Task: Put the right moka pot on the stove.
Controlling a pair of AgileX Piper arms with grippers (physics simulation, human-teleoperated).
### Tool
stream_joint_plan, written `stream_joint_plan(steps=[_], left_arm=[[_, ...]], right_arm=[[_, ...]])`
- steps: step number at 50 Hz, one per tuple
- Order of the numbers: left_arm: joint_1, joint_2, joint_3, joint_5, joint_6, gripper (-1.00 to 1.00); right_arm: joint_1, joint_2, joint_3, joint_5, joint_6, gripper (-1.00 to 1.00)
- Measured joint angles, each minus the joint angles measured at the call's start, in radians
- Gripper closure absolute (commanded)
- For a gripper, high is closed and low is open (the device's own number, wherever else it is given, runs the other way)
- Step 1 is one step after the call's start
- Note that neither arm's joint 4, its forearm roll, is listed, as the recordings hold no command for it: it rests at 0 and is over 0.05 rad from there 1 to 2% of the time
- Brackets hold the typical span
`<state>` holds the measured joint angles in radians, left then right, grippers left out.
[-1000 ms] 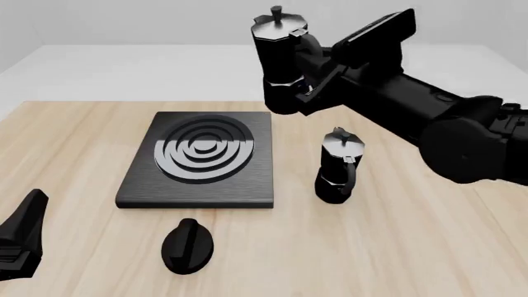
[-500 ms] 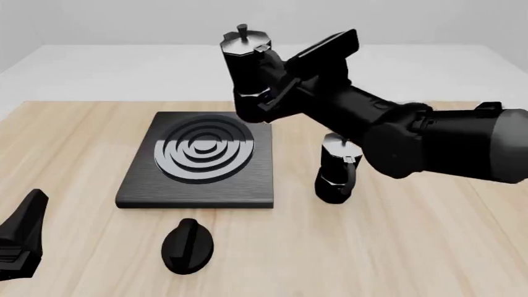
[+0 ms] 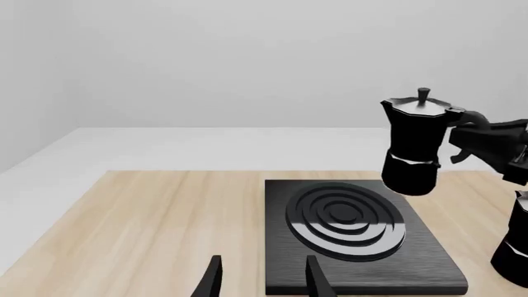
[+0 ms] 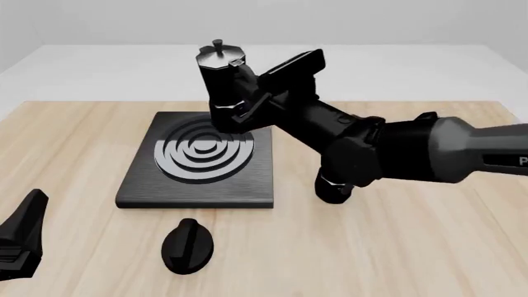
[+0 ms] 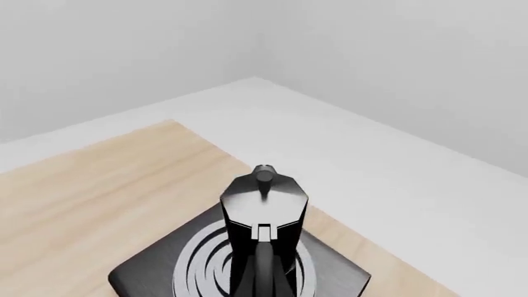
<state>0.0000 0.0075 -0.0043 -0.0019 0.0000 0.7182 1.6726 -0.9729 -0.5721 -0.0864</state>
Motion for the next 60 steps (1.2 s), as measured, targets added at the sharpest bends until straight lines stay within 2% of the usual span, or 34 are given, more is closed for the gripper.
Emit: stream_joint_plan(steps=[31, 60], left_arm=[[0.000, 0.000, 0.000, 0.000, 0.000, -1.00], [0.000, 0.000, 0.000, 0.000, 0.000, -1.00]], right_arm=[[0.059, 0.161, -0.102, -0.054, 0.025, 1.00], [0.065, 0.345, -0.236, -0.072, 0.036, 1.00]])
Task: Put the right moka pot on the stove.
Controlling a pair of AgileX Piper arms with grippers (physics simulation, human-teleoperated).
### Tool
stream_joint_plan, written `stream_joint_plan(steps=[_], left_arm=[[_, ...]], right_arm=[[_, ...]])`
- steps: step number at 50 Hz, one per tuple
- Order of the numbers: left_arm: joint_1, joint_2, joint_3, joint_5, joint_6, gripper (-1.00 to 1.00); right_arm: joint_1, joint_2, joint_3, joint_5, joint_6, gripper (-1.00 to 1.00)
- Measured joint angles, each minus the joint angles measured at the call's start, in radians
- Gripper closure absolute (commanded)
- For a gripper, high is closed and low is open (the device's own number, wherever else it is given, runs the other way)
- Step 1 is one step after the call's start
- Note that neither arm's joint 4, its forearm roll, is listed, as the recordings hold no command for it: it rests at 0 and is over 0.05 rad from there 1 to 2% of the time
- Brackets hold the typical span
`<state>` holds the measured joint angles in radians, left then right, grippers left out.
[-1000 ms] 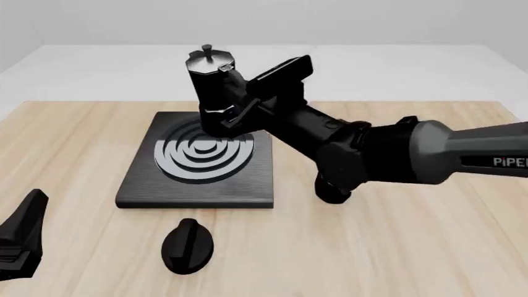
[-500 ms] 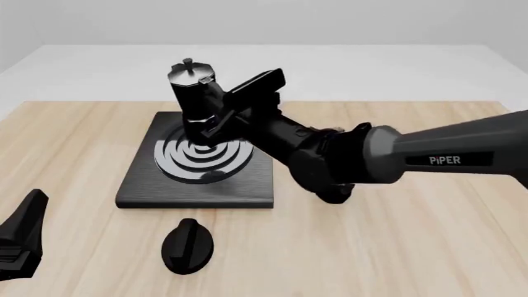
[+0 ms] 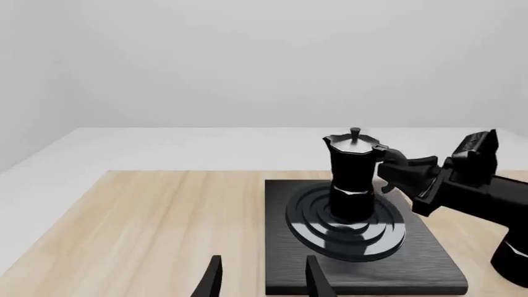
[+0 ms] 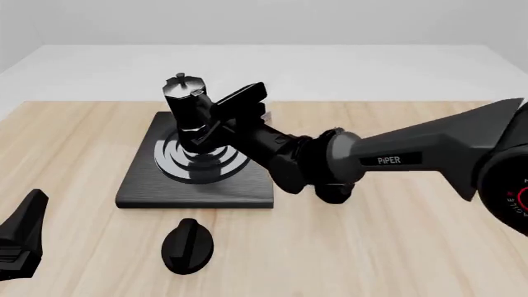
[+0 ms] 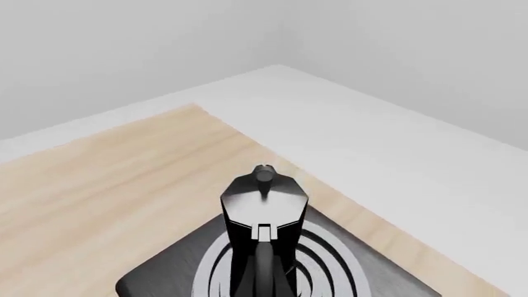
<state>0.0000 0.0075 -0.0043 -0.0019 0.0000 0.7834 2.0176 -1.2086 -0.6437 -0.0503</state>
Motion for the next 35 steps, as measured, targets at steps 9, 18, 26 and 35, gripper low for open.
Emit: stream_joint_plan(steps=[9, 18, 26, 35], left_arm=[[0.000, 0.000, 0.000, 0.000, 0.000, -1.00], [0.000, 0.000, 0.000, 0.000, 0.000, -1.00], [0.000, 0.000, 0.000, 0.000, 0.000, -1.00], [0.000, 0.000, 0.000, 0.000, 0.000, -1.00]], right_arm=[[-0.007, 0.044, -0.030, -0.003, 0.005, 1.00], [-0.012, 0.080, -0.043, -0.009, 0.010, 1.00], [-0.014, 0.091, -0.049, -0.015, 0.011, 1.00], [-0.013, 0.096, -0.055, -0.017, 0.009, 1.00]])
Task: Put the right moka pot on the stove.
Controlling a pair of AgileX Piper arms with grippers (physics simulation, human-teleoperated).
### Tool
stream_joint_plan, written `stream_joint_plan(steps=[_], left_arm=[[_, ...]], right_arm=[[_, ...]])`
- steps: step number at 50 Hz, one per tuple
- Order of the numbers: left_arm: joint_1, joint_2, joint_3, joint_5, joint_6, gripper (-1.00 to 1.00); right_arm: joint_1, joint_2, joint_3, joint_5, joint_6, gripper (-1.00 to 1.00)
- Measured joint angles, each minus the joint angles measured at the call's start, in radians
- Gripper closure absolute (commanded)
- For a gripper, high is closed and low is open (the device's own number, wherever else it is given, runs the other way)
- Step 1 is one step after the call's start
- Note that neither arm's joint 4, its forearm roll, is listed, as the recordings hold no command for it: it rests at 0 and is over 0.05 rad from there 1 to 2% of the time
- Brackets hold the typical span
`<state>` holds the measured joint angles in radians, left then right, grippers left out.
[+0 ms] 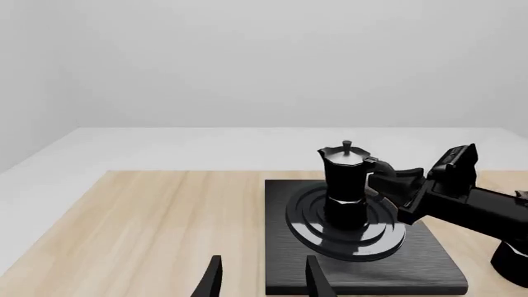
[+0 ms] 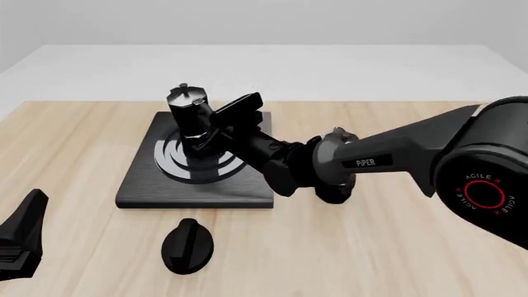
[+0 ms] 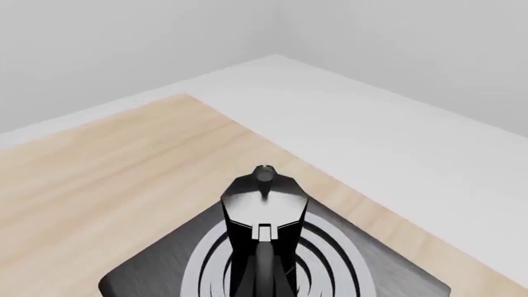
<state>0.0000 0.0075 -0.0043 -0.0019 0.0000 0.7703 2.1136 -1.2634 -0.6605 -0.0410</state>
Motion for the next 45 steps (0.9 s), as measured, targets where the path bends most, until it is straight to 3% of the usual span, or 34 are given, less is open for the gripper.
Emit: stream_joint_plan(steps=[5, 6, 22, 45], left_arm=[[0.000, 0.000, 0.000, 0.000, 0.000, -1.00], [0.000, 0.000, 0.000, 0.000, 0.000, -1.00], [0.000, 0.000, 0.000, 0.000, 0.000, -1.00], [0.000, 0.000, 0.000, 0.000, 0.000, -1.00]], right_arm=[[0.001, 0.001, -0.001, -0.001, -0.001, 1.00], [0.001, 0.001, -0.002, 0.000, -0.002, -1.00], [0.016, -0.045, 0.030, -0.005, 0.000, -1.00], [0.065, -0.258, 0.195, 0.019, -0.002, -1.00]])
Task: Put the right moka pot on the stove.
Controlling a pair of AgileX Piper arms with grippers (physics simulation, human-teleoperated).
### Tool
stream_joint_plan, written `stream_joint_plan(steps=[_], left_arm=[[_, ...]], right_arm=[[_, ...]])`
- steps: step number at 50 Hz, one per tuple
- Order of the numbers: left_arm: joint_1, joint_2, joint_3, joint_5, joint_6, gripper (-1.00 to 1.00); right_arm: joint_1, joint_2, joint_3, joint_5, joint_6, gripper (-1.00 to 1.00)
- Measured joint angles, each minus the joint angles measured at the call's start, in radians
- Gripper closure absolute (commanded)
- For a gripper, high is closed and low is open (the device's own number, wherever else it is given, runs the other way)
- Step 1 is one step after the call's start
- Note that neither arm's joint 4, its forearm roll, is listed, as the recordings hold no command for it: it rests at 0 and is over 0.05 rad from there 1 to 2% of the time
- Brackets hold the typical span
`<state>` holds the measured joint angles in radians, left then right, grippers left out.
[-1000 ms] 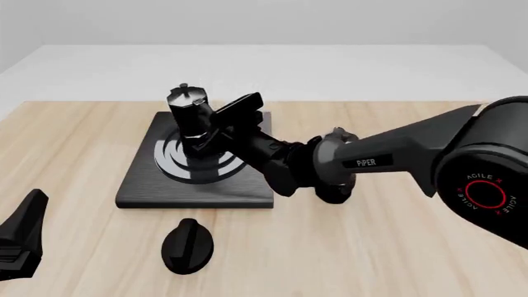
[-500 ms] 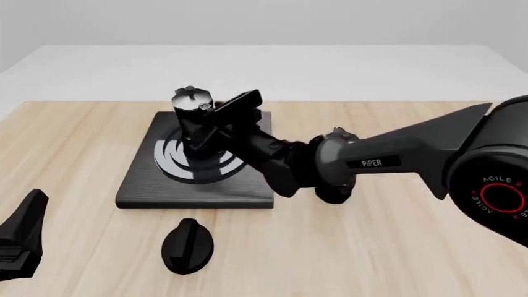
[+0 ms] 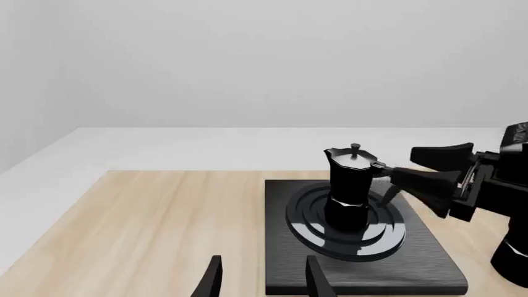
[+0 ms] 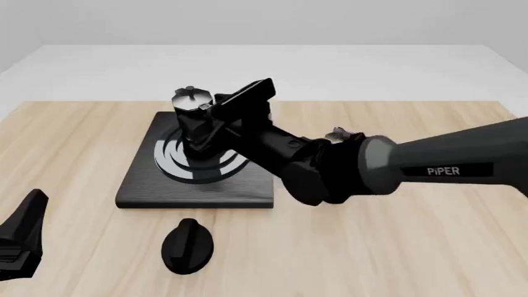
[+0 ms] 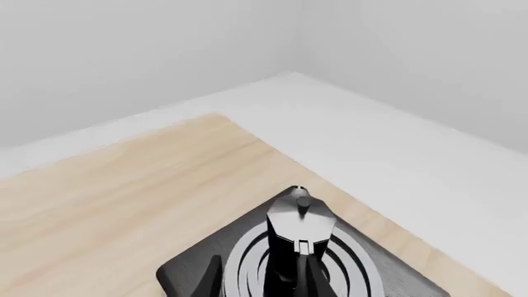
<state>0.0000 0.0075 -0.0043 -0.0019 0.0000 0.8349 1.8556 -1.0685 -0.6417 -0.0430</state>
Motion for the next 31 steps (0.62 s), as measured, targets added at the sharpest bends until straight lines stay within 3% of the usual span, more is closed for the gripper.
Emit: stream_joint_plan(steps=[31], left_arm=[[0.000, 0.000, 0.000, 0.000, 0.000, -1.00]], right_arm=[[0.042, -0.449, 0.302, 0.059, -0.012, -1.00]])
